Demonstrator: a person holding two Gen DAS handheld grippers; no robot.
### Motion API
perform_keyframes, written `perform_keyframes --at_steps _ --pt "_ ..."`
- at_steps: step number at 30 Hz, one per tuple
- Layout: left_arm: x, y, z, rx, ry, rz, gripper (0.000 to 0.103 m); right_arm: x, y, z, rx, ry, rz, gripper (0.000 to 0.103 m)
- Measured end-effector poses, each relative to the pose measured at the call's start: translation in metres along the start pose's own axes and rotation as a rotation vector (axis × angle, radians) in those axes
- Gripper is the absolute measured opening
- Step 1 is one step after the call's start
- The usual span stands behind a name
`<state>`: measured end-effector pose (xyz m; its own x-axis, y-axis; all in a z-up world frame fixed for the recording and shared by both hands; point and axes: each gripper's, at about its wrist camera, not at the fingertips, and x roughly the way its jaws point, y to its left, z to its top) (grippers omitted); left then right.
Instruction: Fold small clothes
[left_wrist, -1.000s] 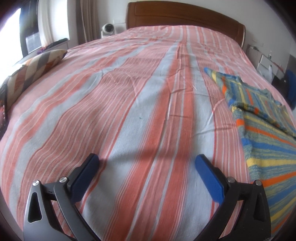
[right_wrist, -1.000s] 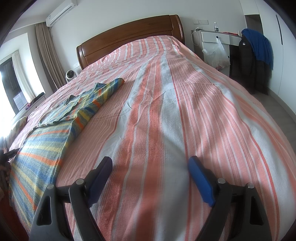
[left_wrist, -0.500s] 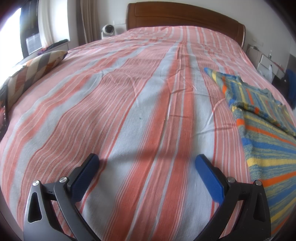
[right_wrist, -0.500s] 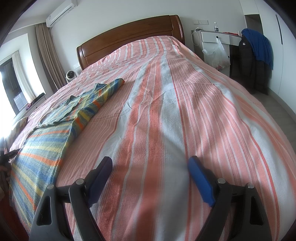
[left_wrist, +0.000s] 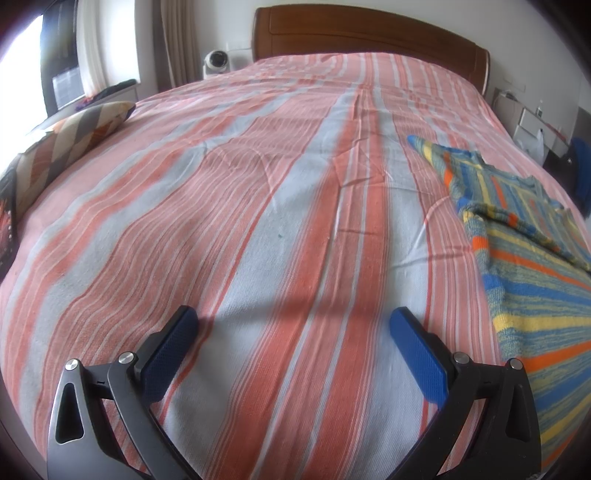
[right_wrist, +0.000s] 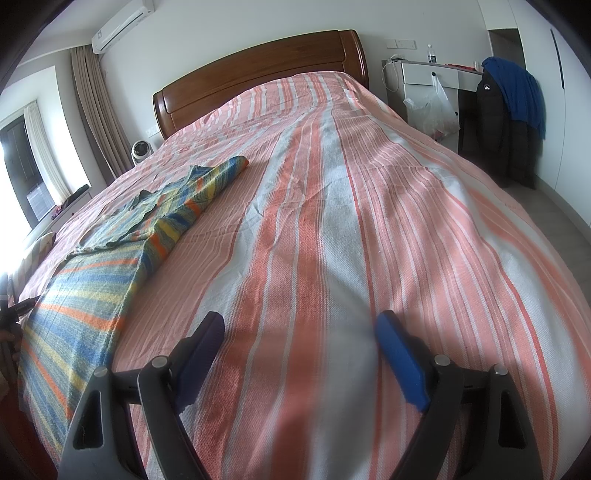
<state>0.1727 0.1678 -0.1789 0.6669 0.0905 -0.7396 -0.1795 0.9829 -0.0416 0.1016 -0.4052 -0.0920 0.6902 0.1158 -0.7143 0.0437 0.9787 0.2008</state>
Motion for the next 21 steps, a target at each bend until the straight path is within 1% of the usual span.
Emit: perform_keyframes --at_steps 9,12,14,16,17,19,20,21 --pt "0.000 0.001 0.001 0.002 -0.008 0.003 0.103 0.000 0.000 0.000 0.000 0.000 0.000 0.084" --pt "-0.001 0.003 0.002 -0.007 -0.005 -0.007 0.103 0.000 0.000 0.001 -0.001 0.002 -0.002 0.084" --pt "-0.005 0.006 0.005 -0.015 0.015 -0.006 0.102 0.000 0.000 0.002 -0.003 0.005 -0.004 0.084" --pt "-0.018 0.010 0.007 -0.042 0.061 -0.007 0.101 0.001 0.001 0.006 -0.007 0.025 -0.012 0.084" --pt "-0.026 0.011 0.006 -0.054 0.071 -0.028 0.101 0.002 0.004 0.009 -0.016 0.048 -0.027 0.084" --pt "-0.059 0.012 0.000 -0.059 0.097 -0.152 0.101 -0.004 0.018 0.021 -0.056 0.117 -0.096 0.084" --pt "-0.073 0.010 -0.006 -0.042 0.115 -0.186 0.101 -0.011 0.025 0.024 -0.070 0.125 -0.090 0.084" --pt "-0.083 0.007 -0.013 -0.018 0.137 -0.203 0.101 -0.027 0.039 0.028 -0.095 0.128 -0.037 0.084"
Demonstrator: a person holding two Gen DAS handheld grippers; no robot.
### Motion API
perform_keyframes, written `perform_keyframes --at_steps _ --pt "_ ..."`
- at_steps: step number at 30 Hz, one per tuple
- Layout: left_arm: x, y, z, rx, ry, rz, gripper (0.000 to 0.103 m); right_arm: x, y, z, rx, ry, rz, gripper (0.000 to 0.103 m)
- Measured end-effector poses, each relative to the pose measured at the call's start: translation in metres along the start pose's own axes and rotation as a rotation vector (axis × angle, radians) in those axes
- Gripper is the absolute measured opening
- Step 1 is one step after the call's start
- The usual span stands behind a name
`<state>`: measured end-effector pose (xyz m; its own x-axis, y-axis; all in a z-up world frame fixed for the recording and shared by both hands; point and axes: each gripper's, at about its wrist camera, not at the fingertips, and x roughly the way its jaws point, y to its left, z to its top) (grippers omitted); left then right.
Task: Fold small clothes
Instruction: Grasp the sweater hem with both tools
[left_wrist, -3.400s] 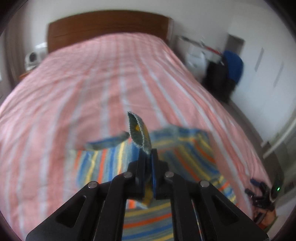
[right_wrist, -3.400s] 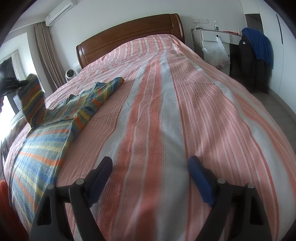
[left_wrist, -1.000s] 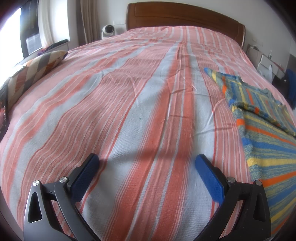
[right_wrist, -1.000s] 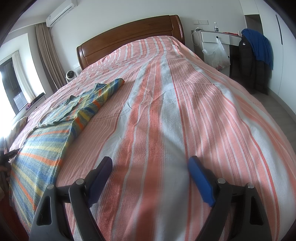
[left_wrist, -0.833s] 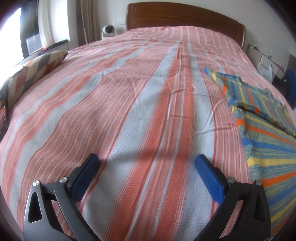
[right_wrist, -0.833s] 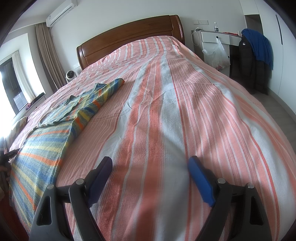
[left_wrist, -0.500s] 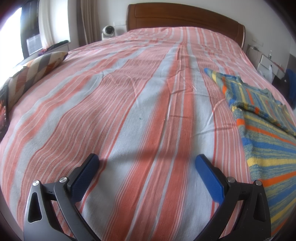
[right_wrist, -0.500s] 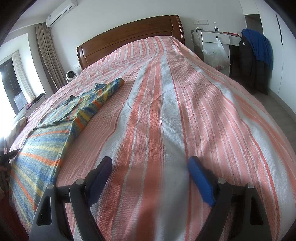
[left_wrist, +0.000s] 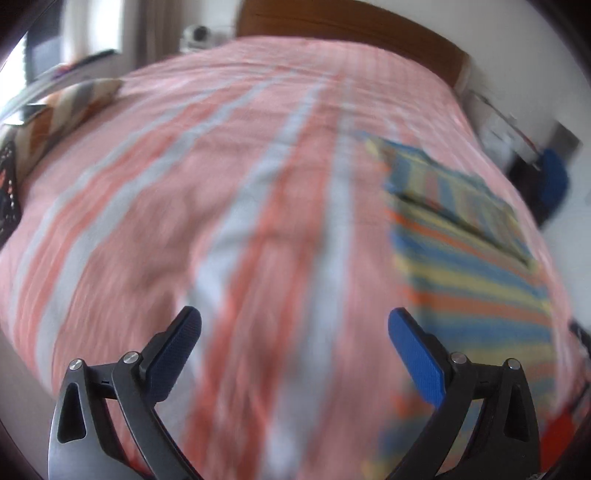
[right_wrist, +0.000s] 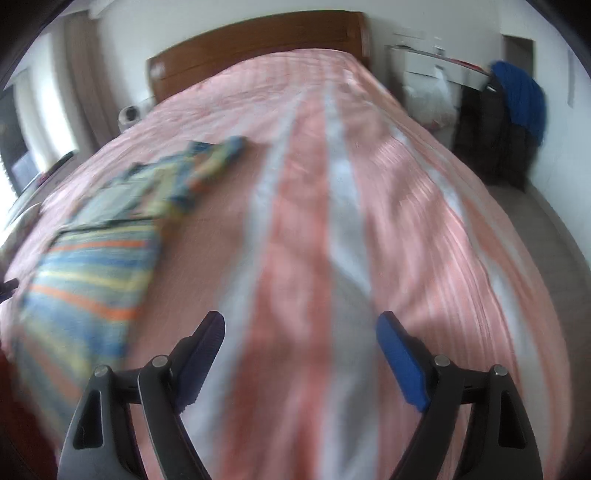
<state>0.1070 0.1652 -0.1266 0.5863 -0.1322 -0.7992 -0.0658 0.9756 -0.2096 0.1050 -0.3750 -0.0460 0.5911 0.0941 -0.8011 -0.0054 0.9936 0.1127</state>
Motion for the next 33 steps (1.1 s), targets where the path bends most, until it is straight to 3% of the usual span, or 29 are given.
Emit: perform_keyframes --at_steps 6,7,9,11,13,14,15,16,17,18,23,26,29,31,33 --pt "-0.003 -0.028 -0.064 0.094 0.200 -0.069 0.098 -0.050 0.062 -0.030 -0.054 0.199 0.263 0.084" --pt "0.002 -0.032 -0.072 0.113 0.236 -0.070 0.095 -0.054 0.072 -0.043 -0.062 0.242 0.287 0.083" --pt "0.010 -0.042 -0.082 0.165 0.292 -0.040 0.080 -0.053 0.084 -0.066 -0.068 0.318 0.309 0.082" --pt "0.014 -0.050 -0.085 0.214 0.320 -0.008 0.080 -0.050 0.091 -0.085 -0.054 0.361 0.314 0.081" --pt "0.019 -0.053 -0.087 0.239 0.362 0.007 0.079 -0.039 0.094 -0.103 -0.034 0.420 0.290 0.070" --pt "0.023 -0.054 -0.088 0.253 0.390 0.017 0.073 -0.033 0.094 -0.109 -0.020 0.451 0.281 0.067" --pt "0.026 -0.053 -0.088 0.260 0.403 0.020 0.059 -0.026 0.095 -0.117 -0.005 0.493 0.279 0.057" --pt "0.028 -0.049 -0.086 0.249 0.411 0.015 0.045 -0.017 0.097 -0.123 0.002 0.526 0.277 0.031" --pt "0.029 -0.045 -0.086 0.230 0.419 0.005 0.001 -0.014 0.097 -0.123 0.005 0.521 0.272 0.015" --pt "0.030 -0.035 -0.082 0.171 0.433 -0.034 0.003 -0.013 0.095 -0.122 0.023 0.505 0.269 0.006" --pt "-0.003 0.004 -0.044 -0.016 0.351 -0.241 0.002 -0.041 0.081 -0.092 0.131 0.396 0.390 0.006" --pt "-0.018 0.014 0.015 -0.081 0.236 -0.357 0.002 -0.053 0.070 -0.052 0.193 0.308 0.489 0.006" --pt "-0.007 0.010 0.072 -0.092 0.150 -0.400 0.002 -0.040 0.058 -0.010 0.225 0.228 0.526 0.006" --pt "0.017 0.000 0.124 -0.048 0.078 -0.380 0.002 -0.022 0.052 0.028 0.235 0.156 0.517 0.006" --pt "0.042 -0.023 0.154 -0.028 0.055 -0.365 0.002 0.005 0.044 0.072 0.221 0.085 0.480 0.006"
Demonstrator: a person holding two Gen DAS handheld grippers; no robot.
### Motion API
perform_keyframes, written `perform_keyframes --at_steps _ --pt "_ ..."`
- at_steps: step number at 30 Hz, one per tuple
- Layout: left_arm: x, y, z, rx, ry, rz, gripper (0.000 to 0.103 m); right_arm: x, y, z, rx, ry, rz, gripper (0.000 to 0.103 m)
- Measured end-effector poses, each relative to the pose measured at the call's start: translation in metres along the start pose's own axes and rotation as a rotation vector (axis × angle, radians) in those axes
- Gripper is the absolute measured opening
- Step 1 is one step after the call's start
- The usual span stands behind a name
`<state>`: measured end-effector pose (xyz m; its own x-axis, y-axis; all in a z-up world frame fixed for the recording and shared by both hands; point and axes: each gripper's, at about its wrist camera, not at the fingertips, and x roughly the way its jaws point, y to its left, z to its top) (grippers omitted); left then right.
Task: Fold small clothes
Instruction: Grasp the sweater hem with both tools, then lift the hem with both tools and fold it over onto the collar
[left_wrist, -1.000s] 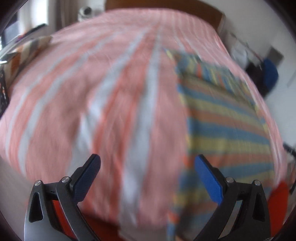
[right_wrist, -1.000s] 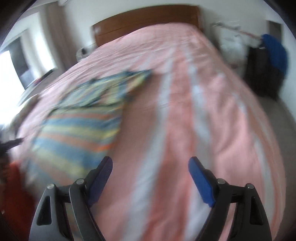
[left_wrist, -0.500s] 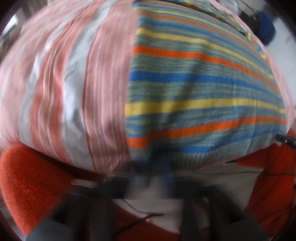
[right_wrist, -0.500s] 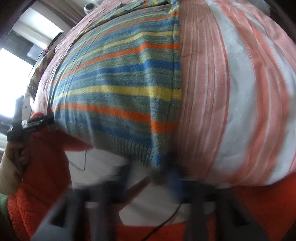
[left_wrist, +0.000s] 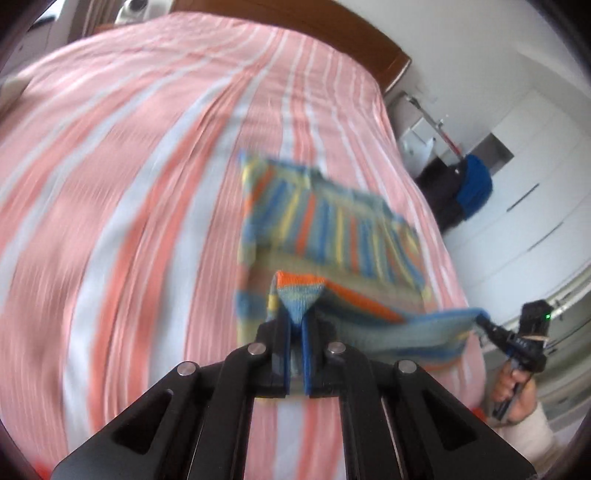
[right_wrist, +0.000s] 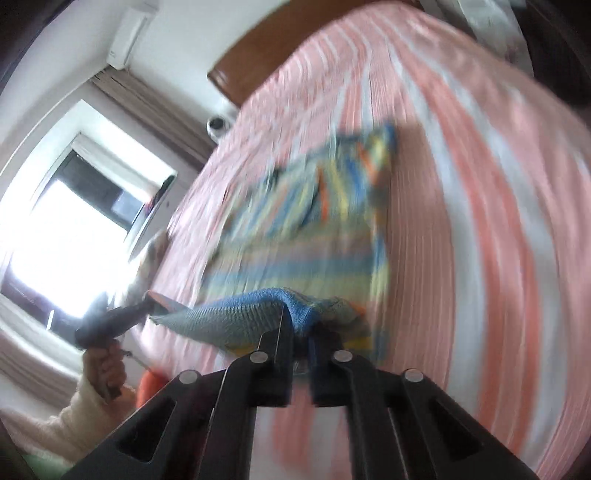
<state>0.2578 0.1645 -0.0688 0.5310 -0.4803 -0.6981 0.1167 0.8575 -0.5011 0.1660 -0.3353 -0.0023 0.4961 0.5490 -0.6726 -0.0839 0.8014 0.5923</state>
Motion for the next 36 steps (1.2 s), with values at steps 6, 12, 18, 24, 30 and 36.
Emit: perform_keyframes --at_steps 6,12,18,24,30,36 --pt "0.117 -0.010 0.087 0.014 0.010 0.109 0.008 0.085 -0.025 0.123 0.000 -0.074 -0.062 0.006" --pt "0.139 0.023 0.097 -0.168 -0.043 0.161 0.038 0.146 -0.079 0.179 0.109 -0.129 -0.154 0.044" --pt "0.104 -0.014 0.063 0.102 0.017 0.058 0.075 0.106 -0.049 0.172 -0.033 -0.050 -0.095 0.044" --pt "0.125 -0.035 0.019 0.167 0.122 0.027 0.075 0.212 -0.003 0.172 0.055 0.291 0.050 0.044" --pt "0.103 -0.026 -0.014 0.181 0.165 0.063 0.075 0.319 0.030 0.205 0.178 0.094 0.174 0.046" --pt "0.081 -0.029 -0.016 0.187 0.135 0.024 0.075 0.273 0.071 0.200 0.042 0.034 0.258 0.064"
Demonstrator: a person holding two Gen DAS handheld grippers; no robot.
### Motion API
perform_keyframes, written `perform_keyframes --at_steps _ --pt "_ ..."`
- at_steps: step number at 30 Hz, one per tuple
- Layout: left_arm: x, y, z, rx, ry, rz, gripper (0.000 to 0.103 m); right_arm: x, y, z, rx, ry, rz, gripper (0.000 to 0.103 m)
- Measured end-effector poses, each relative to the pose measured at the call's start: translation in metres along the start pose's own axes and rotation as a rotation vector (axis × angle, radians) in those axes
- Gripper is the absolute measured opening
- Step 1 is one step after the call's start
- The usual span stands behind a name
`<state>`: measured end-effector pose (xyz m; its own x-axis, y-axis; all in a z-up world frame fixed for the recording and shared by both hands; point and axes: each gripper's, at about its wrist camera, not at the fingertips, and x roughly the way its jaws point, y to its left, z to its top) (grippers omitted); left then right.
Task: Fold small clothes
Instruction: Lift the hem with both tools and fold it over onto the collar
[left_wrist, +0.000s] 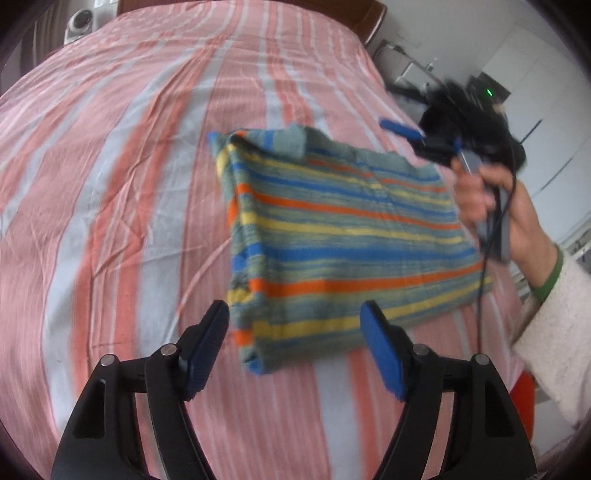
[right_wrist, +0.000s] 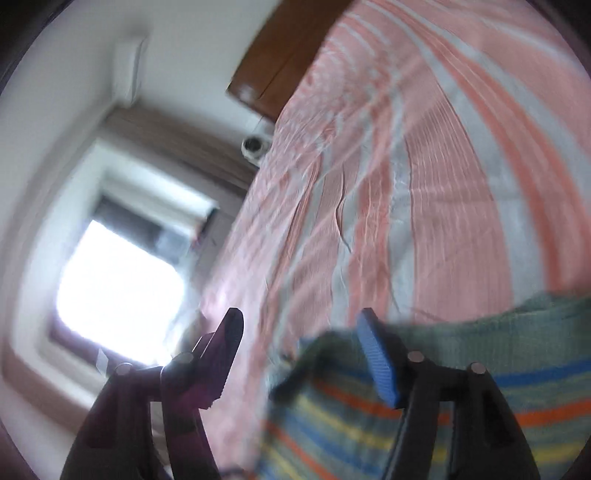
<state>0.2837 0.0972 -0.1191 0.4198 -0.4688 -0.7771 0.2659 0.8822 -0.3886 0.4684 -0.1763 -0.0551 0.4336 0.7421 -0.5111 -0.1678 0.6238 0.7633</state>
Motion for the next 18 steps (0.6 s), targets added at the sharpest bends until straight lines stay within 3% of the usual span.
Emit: perform_keyframes --at_steps 4,5,8,10,13,15,18 --pt "0.007 -0.021 0.018 0.013 0.004 -0.101 0.076 -0.041 0.010 -0.038 -0.148 0.101 -0.061 0.064" --pt "0.011 -0.024 0.025 0.019 0.015 -0.123 0.081 -0.054 0.006 -0.050 -0.163 0.111 -0.069 0.064" --pt "0.053 -0.028 0.063 0.010 0.118 -0.224 0.084 -0.096 -0.002 -0.092 -0.218 0.141 -0.123 0.064" --pt "0.078 -0.019 0.085 -0.041 0.131 -0.240 0.084 -0.115 -0.013 -0.116 -0.271 0.161 -0.198 0.064" --pt "0.098 0.014 0.129 -0.159 0.014 -0.136 0.083 -0.143 -0.035 -0.156 -0.291 0.197 -0.307 0.064" --pt "0.087 0.050 0.148 -0.304 -0.126 -0.013 0.083 -0.154 -0.049 -0.172 -0.286 0.202 -0.367 0.064" --pt "0.055 0.079 0.145 -0.443 -0.239 0.072 0.083 -0.189 -0.055 -0.206 -0.293 0.140 -0.404 0.064"
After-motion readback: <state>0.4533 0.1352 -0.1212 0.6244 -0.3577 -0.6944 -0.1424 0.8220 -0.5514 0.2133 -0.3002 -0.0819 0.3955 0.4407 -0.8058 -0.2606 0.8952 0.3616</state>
